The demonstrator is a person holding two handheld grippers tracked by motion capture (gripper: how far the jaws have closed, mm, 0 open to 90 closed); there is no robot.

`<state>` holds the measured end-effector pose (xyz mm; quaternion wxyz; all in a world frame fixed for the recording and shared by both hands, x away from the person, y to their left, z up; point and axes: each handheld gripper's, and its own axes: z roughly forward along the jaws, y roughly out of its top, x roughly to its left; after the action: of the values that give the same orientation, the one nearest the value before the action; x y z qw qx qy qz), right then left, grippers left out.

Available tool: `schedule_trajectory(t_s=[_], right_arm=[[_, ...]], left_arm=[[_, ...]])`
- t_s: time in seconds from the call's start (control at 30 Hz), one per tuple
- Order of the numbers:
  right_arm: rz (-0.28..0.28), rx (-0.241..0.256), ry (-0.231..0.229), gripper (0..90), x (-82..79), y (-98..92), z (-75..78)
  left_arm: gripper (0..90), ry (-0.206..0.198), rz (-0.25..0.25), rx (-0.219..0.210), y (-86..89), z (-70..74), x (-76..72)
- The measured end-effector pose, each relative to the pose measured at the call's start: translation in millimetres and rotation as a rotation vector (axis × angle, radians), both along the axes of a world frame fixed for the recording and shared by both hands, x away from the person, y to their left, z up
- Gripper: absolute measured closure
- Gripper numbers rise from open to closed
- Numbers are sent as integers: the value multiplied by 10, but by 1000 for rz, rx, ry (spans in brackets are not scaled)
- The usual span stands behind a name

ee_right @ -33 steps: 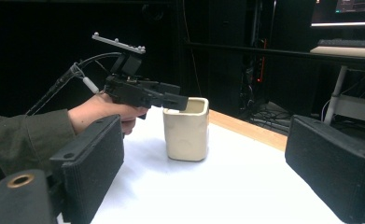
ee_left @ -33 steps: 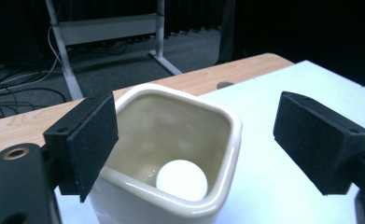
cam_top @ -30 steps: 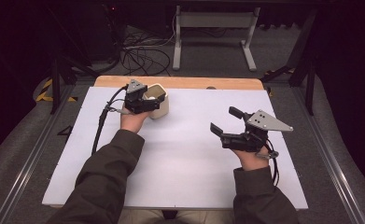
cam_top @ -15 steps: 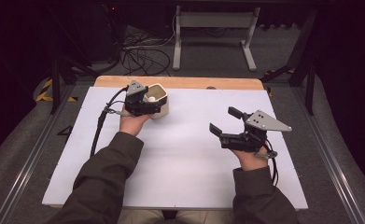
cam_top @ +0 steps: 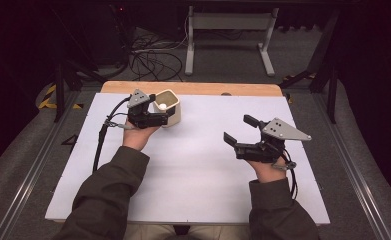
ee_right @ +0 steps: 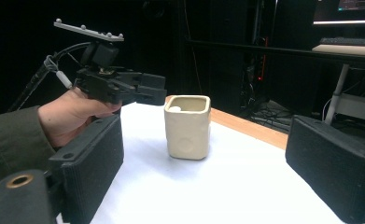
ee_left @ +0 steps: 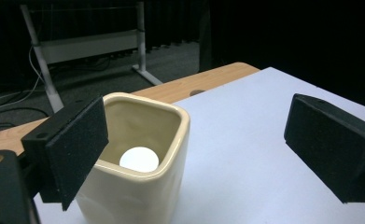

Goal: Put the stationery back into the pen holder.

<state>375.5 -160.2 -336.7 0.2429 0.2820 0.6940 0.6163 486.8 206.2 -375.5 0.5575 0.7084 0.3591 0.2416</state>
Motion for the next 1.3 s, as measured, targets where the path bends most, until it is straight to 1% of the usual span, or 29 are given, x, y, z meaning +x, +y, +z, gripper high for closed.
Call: schedule_trajectory(t_s=[0.17,0.23,0.3,0.43,0.53,0.57,0.63,0.77,0.9,0.93,0.97,1.1,1.2,1.3], right_arm=[[-1,0,0,120,-4,4,1],[0,2,-2,120,-8,9,4],[0,2,-3,120,-7,9,3],[0,-1,-2,120,-7,11,2],[0,-2,-3,120,-7,11,3],[0,-1,-2,120,-7,11,3],[0,-2,-3,120,-8,11,3],[0,-1,-5,120,-9,12,4],[-1,1,-2,120,-10,6,5],[-1,2,-3,120,-9,4,5],[-2,2,-3,120,-8,3,5],[-1,2,-3,120,-8,3,5],[-3,2,-3,119,-6,-2,5],[-5,1,-4,119,-2,-10,4]], left_arm=[[62,-8,-13,-7,22,0,-51],[59,-13,-11,-11,43,-1,-71],[58,-9,-13,-17,55,1,-90],[54,-14,-21,-20,59,17,-128],[53,-22,-26,-13,52,34,-155],[53,-17,-32,-13,47,39,-169],[52,-20,-36,-18,36,47,-189],[53,-26,-41,-12,33,65,-222],[54,-19,-48,-24,30,70,-257],[54,-21,-50,-18,36,75,-265],[54,-20,-52,-29,32,76,-277],[53,-32,-55,-27,53,95,-310],[52,-33,-55,-23,71,108,-333],[51,-35,-56,-32,97,120,-366]])
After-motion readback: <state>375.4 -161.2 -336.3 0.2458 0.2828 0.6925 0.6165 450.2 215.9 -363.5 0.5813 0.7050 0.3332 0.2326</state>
